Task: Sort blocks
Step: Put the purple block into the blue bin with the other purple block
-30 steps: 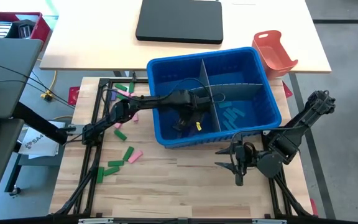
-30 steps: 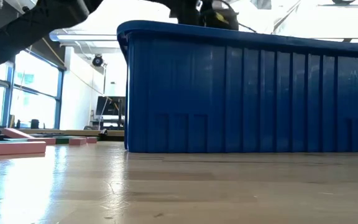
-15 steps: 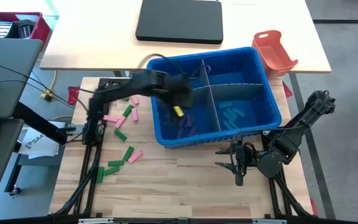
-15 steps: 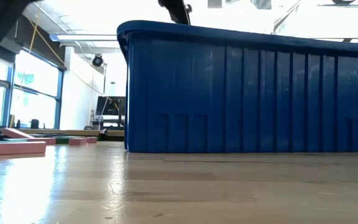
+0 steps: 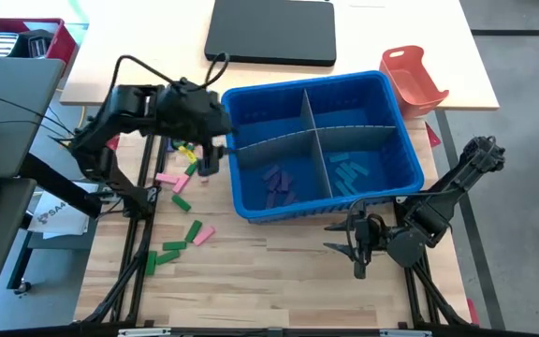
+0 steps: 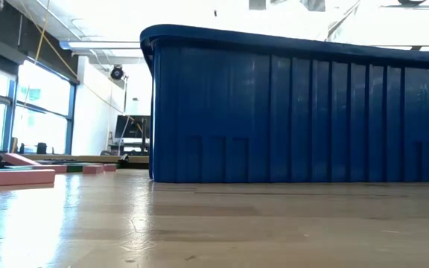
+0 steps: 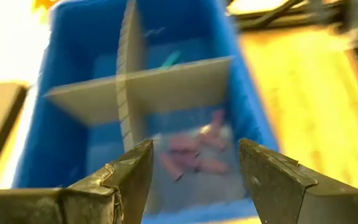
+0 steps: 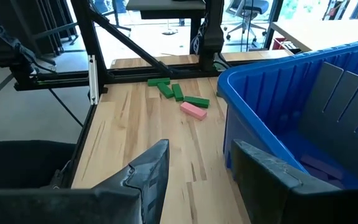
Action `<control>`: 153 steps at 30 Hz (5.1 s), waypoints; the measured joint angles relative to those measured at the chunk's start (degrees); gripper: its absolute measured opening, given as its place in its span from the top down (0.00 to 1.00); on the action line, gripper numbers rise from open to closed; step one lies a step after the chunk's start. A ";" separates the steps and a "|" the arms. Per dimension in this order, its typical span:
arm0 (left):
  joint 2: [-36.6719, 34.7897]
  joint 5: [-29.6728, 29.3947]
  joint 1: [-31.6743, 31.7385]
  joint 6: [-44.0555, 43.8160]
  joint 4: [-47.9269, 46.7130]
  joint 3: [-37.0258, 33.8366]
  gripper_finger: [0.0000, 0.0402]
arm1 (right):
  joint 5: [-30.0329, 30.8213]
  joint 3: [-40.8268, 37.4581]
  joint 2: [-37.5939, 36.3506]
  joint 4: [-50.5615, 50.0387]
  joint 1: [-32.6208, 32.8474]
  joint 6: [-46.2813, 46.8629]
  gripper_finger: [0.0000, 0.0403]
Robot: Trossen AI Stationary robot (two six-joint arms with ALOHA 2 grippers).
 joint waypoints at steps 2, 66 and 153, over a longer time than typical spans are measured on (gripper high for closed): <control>-0.79 -5.01 0.03 -2.20 -3.27 -0.05 0.44 | 0.00 0.01 0.00 0.01 0.00 0.09 0.58; 9.09 -32.91 46.07 -27.11 26.83 -78.14 1.00 | 7.43 0.00 0.07 4.72 -0.02 -4.11 0.58; 5.79 -27.76 43.93 -32.76 26.31 -81.68 1.00 | 4.44 0.00 0.07 4.70 0.05 -4.08 0.58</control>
